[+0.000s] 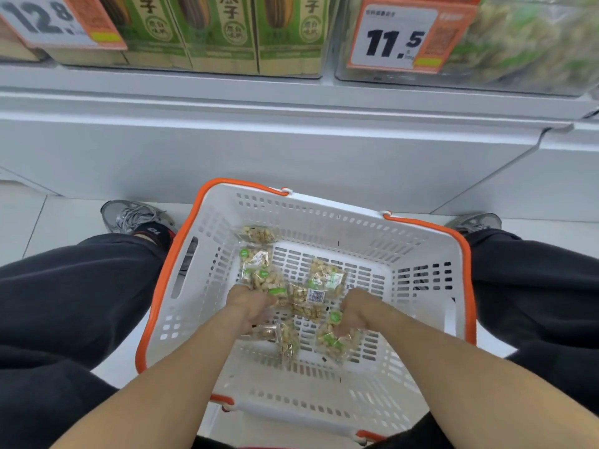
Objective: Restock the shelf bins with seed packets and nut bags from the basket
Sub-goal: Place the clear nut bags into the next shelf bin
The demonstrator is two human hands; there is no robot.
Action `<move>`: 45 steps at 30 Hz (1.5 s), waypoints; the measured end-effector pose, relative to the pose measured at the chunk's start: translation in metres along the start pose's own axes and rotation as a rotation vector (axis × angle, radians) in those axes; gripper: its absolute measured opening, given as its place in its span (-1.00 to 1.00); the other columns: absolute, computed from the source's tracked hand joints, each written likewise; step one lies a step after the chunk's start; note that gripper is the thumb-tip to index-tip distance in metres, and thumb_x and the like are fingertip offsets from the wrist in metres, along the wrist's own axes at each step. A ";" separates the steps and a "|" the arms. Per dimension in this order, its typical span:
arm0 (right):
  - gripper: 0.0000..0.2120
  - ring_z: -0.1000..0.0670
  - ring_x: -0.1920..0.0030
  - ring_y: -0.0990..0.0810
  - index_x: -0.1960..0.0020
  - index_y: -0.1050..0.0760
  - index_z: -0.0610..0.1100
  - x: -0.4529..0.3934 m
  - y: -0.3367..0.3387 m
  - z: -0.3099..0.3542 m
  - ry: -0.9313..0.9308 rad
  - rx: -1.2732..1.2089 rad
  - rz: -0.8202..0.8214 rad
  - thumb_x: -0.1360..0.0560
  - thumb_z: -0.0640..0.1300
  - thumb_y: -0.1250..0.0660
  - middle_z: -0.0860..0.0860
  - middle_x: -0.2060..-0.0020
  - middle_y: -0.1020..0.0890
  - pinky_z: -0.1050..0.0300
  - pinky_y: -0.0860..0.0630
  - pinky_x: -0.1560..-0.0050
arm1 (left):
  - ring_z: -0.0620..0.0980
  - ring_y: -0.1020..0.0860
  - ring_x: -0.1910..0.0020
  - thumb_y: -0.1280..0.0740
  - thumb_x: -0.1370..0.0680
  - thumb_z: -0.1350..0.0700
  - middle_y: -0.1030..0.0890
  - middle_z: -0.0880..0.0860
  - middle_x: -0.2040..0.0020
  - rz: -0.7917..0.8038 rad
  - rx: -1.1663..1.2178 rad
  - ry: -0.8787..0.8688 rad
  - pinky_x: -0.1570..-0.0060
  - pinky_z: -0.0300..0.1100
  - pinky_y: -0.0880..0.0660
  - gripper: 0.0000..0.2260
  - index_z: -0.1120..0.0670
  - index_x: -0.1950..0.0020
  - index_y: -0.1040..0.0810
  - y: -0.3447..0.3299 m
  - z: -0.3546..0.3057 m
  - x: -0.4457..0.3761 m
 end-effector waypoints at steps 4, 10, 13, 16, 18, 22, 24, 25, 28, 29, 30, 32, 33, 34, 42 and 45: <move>-0.33 -0.14 -0.25 -0.53 -0.46 -0.38 -0.13 0.054 0.066 0.031 0.236 -0.320 0.044 -0.43 -0.06 -0.55 -0.11 -0.35 -0.49 -0.01 -0.50 -0.25 | 0.12 -0.59 -0.12 -0.38 -0.51 0.41 -0.47 -0.01 -0.12 0.242 -0.051 -0.147 -0.10 -0.01 -0.60 -0.52 0.16 -0.39 -0.39 -0.013 -0.055 0.044; -0.53 0.06 0.21 -0.58 -0.13 -0.53 -0.10 0.183 0.199 0.073 0.582 -0.257 -0.247 -0.30 -0.14 -0.65 0.12 0.22 -0.61 0.22 -0.49 0.19 | 0.07 -0.64 0.04 -0.40 -0.50 0.39 -0.57 0.24 -0.11 0.430 -0.341 -0.546 0.16 -0.23 -0.61 -0.61 0.09 -0.25 -0.44 0.007 -0.175 0.149; -0.60 0.07 0.28 -0.55 0.12 -0.57 -0.03 0.255 0.256 0.078 0.720 -0.279 -0.546 -0.16 -0.02 -0.70 0.06 0.26 -0.63 0.13 -0.48 0.18 | 0.02 -0.68 0.07 -0.46 -0.46 0.32 -0.69 0.10 -0.03 0.512 -0.350 -0.742 0.12 -0.20 -0.61 -0.64 0.02 -0.17 -0.49 0.014 -0.224 0.216; -0.59 0.12 0.25 -0.56 0.18 -0.61 -0.10 0.310 0.285 0.082 0.898 -0.410 -0.712 -0.09 0.05 -0.64 0.00 0.24 -0.64 0.13 -0.52 0.14 | -0.14 -0.58 0.37 -0.43 -0.47 0.11 -0.62 -0.13 0.37 0.499 -0.220 -0.856 0.22 -0.24 -0.59 -0.83 0.04 0.04 -0.46 0.019 -0.260 0.268; -0.57 0.11 0.23 -0.54 0.16 -0.63 -0.17 0.332 0.298 0.081 0.976 -0.464 -0.789 -0.10 0.05 -0.62 0.02 0.26 -0.63 0.19 -0.48 0.16 | -0.14 -0.56 0.40 -0.41 -0.48 -0.02 -0.60 -0.09 0.40 0.410 -0.234 -1.000 0.30 -0.20 -0.54 -0.76 0.10 0.01 -0.47 0.025 -0.282 0.287; -0.66 0.14 0.18 -0.63 0.12 -0.66 -0.12 0.338 0.313 0.068 1.012 -0.571 -0.882 -0.15 -0.05 -0.61 -0.02 0.20 -0.71 0.21 -0.58 0.06 | -0.02 -0.62 0.24 -0.41 -0.44 -0.09 -0.65 0.01 0.29 0.273 -0.270 -1.153 0.20 -0.14 -0.56 -0.70 0.13 0.07 -0.50 0.031 -0.311 0.302; -0.64 0.12 0.08 -0.70 0.09 -0.67 -0.11 0.334 0.316 0.061 1.005 -0.616 -0.904 -0.15 -0.05 -0.61 -0.01 0.14 -0.74 0.18 -0.62 -0.04 | -0.12 -0.49 0.34 -0.38 -0.48 -0.08 -0.51 -0.11 0.40 0.243 -0.269 -1.184 0.29 -0.19 -0.48 -0.80 0.00 0.21 -0.47 0.028 -0.319 0.304; -0.63 0.12 0.05 -0.70 0.08 -0.67 -0.10 0.333 0.318 0.057 1.003 -0.650 -0.906 -0.15 -0.06 -0.62 0.00 0.12 -0.74 0.19 -0.63 -0.05 | -0.08 -0.46 0.32 -0.37 -0.48 -0.14 -0.47 -0.06 0.39 0.220 -0.310 -1.212 0.25 -0.08 -0.48 -0.77 -0.02 0.23 -0.48 0.025 -0.322 0.303; -0.59 0.10 0.11 -0.71 0.07 -0.66 -0.10 0.332 0.326 0.043 1.001 -0.771 -0.930 -0.11 -0.08 -0.63 0.01 0.14 -0.74 0.24 -0.63 0.04 | 0.03 -0.45 0.32 -0.28 -0.46 -0.33 -0.46 0.01 0.37 0.159 -0.368 -1.289 0.16 0.18 -0.52 -0.60 0.02 0.18 -0.50 0.017 -0.331 0.308; -0.56 0.06 0.11 -0.71 0.05 -0.65 -0.11 0.332 0.328 0.037 0.998 -0.820 -0.933 -0.10 -0.09 -0.63 0.00 0.14 -0.74 0.23 -0.63 0.05 | 0.03 -0.45 0.34 -0.25 -0.45 -0.33 -0.45 -0.04 0.40 0.152 -0.344 -1.301 0.14 0.22 -0.51 -0.56 0.05 0.17 -0.46 0.016 -0.332 0.310; -0.52 0.03 0.10 -0.72 0.03 -0.65 -0.13 0.330 0.329 0.031 0.990 -0.873 -0.930 -0.08 -0.10 -0.64 -0.01 0.13 -0.74 0.24 -0.62 0.06 | 0.03 -0.45 0.35 -0.22 -0.45 -0.34 -0.43 -0.07 0.42 0.150 -0.312 -1.301 0.13 0.23 -0.50 -0.53 0.09 0.14 -0.45 0.013 -0.333 0.314; -0.45 0.06 0.15 -0.70 -0.02 -0.64 -0.14 0.327 0.328 0.023 0.968 -0.973 -0.915 -0.05 -0.12 -0.66 -0.03 0.11 -0.73 0.26 -0.60 0.10 | 0.06 -0.49 0.30 -0.18 -0.45 -0.43 -0.50 0.02 0.32 0.206 -0.304 -1.271 0.11 0.21 -0.53 -0.42 0.10 -0.01 -0.46 0.004 -0.331 0.314; -0.42 0.09 0.18 -0.68 -0.03 -0.63 -0.15 0.326 0.327 0.020 0.959 -1.022 -0.910 -0.03 -0.14 -0.66 -0.06 0.09 -0.72 0.28 -0.59 0.11 | -0.01 -0.55 0.23 -0.18 -0.40 -0.48 -0.58 0.00 0.22 0.244 -0.321 -1.252 0.11 0.08 -0.55 -0.39 0.03 -0.09 -0.47 -0.001 -0.329 0.314; -0.42 0.13 0.21 -0.66 -0.04 -0.62 -0.17 0.325 0.325 0.018 0.960 -1.082 -0.905 -0.03 -0.16 -0.65 -0.08 0.09 -0.72 0.32 -0.58 0.14 | -0.16 -0.59 0.15 -0.20 -0.34 -0.52 -0.63 -0.13 0.14 0.292 -0.342 -1.234 0.11 -0.10 -0.54 -0.36 -0.05 -0.15 -0.45 -0.005 -0.327 0.313; -0.51 0.00 0.18 -0.63 0.03 -0.64 -0.18 0.316 0.311 0.030 1.088 -1.382 -0.785 -0.05 -0.13 -0.61 -0.06 0.17 -0.62 0.22 -0.62 0.11 | -0.10 -0.62 -0.17 -0.59 -0.27 -0.12 -0.64 -0.10 -0.17 0.396 -0.278 -1.205 -0.23 -0.01 -0.53 -0.29 0.02 -0.29 -0.36 -0.032 -0.323 0.307; -0.62 0.00 0.19 -0.65 0.06 -0.64 -0.16 0.324 0.318 0.030 1.120 -1.295 -0.795 -0.17 -0.06 -0.56 -0.13 0.17 -0.66 0.22 -0.61 0.16 | -0.06 -0.63 -0.15 -0.62 -0.22 -0.09 -0.65 -0.07 -0.17 0.385 -0.255 -1.194 -0.22 0.04 -0.54 -0.21 0.05 -0.33 -0.36 -0.031 -0.326 0.304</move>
Point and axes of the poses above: each hand's wrist, its own x-axis away from the middle knuckle, its own y-axis out of the back of the hand, z = x × y, the point moved 9 cm from there along -x, towards the middle knuckle
